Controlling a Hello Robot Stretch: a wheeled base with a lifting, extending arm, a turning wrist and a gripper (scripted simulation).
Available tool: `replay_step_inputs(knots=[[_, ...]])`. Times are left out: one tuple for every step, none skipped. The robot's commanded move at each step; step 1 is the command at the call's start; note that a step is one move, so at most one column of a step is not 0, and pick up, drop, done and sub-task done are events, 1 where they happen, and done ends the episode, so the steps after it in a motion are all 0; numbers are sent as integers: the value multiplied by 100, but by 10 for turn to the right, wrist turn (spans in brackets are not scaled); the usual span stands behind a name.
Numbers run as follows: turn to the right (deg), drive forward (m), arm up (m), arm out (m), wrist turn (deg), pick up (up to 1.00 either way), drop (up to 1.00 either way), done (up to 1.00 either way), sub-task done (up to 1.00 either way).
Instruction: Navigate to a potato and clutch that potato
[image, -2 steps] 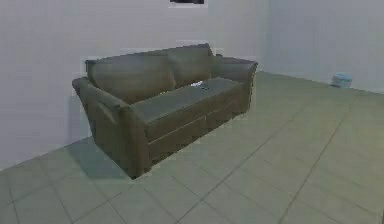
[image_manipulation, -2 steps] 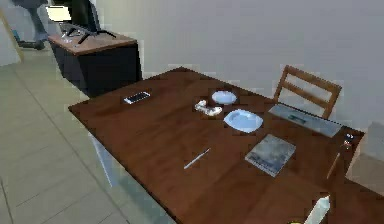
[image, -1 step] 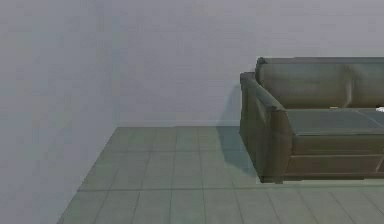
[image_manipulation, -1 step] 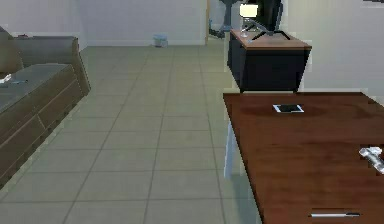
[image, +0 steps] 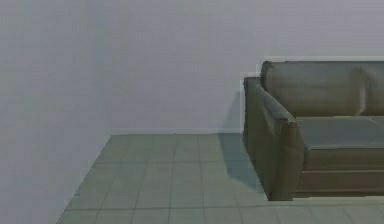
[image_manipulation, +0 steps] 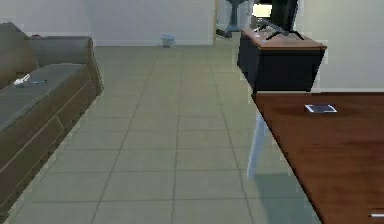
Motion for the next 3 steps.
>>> replay_step_inputs(knots=[[450, 0, 0, 0, 0, 0, 0, 0, 0], [420, 0, 0, 0, 0, 0, 0, 0, 0], [0, 100, 0, 0, 0, 0, 0, 0, 0]])
